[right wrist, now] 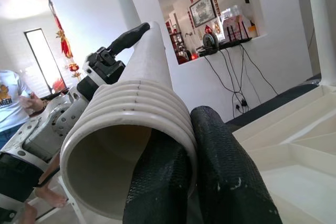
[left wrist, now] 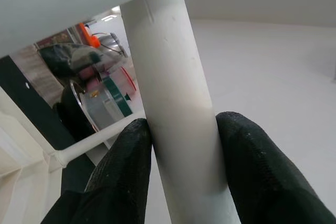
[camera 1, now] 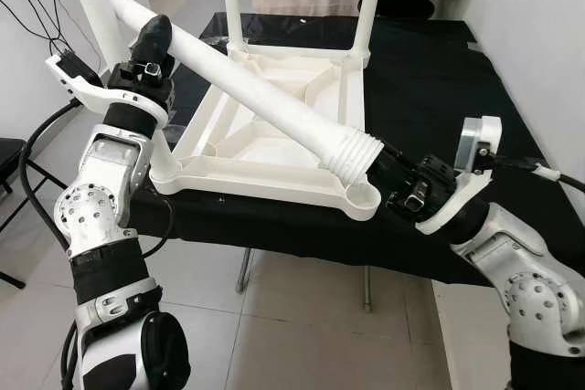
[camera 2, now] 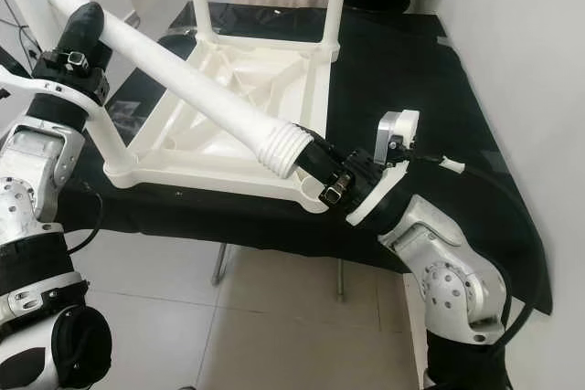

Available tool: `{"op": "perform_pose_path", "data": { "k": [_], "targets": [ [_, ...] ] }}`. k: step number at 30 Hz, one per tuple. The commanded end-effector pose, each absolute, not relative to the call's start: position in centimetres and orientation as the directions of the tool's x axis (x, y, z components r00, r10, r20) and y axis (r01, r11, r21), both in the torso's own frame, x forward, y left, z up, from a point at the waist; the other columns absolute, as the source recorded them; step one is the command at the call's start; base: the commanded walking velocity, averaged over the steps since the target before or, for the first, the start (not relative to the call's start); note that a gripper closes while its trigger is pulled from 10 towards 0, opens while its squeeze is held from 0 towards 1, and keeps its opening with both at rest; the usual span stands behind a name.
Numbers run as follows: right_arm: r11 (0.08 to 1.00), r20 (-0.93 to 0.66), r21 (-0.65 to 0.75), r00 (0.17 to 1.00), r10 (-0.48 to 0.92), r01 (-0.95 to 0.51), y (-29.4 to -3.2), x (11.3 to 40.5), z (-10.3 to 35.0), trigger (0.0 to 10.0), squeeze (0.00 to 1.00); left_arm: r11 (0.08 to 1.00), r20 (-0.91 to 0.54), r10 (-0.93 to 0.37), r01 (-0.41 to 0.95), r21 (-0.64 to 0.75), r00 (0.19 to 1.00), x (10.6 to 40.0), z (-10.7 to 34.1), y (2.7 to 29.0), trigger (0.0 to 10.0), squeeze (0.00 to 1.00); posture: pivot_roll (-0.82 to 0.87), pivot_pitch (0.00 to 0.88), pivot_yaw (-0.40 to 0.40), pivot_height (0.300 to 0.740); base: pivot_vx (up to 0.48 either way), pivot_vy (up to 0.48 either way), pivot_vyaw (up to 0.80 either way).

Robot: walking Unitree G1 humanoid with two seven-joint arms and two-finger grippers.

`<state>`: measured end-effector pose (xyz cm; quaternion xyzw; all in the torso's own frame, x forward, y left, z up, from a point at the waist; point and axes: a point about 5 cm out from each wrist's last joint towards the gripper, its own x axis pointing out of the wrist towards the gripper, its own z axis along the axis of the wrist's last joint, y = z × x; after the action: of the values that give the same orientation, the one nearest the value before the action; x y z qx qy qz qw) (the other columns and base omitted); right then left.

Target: Building children table

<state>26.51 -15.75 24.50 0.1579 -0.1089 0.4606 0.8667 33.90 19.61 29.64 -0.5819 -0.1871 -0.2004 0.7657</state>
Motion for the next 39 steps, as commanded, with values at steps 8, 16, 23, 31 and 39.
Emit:
{"op": "perform_pose_path", "data": {
  "k": [8,16,23,31,39],
  "targets": [
    [0.461,0.339,0.156,0.486,0.806,-0.874,-15.0,26.0,24.6,0.0,0.0,0.18,0.479,-0.12,0.493,-0.851,0.87,34.2,28.7,19.1,10.0,1.0,-0.01,0.076,0.011,0.74,0.0,0.0,0.0],
    [0.442,0.335,0.14,0.463,0.821,-0.886,-15.1,25.9,24.8,0.0,0.0,0.092,0.525,-0.169,0.543,-0.835,0.834,33.8,29.2,18.5,10.0,0.0,-0.01,0.077,0.011,0.74,0.0,0.0,0.0],
    [0.435,0.319,0.12,0.45,0.834,-0.892,-15.3,25.8,24.9,0.0,0.0,0.077,0.535,-0.163,0.551,-0.831,0.829,33.8,29.7,18.4,1.1,0.0,0.0,0.079,0.012,0.74,0.0,0.0,0.0],
    [0.449,0.311,0.115,0.461,0.831,-0.886,-15.3,25.9,24.8,0.0,0.0,0.069,0.537,-0.164,0.553,-0.83,0.827,33.7,29.9,18.4,0.0,0.0,0.0,0.079,0.013,0.74,0.0,0.0,0.0],
    [0.593,0.263,0.155,0.612,0.746,-0.79,-16.0,27.3,23.6,10.0,1.0,0.092,0.551,-0.181,0.572,-0.815,0.814,33.8,30.3,18.2,0.0,0.0,-0.01,0.08,0.01,0.74,0.0,0.0,0.0]
  ]
}}
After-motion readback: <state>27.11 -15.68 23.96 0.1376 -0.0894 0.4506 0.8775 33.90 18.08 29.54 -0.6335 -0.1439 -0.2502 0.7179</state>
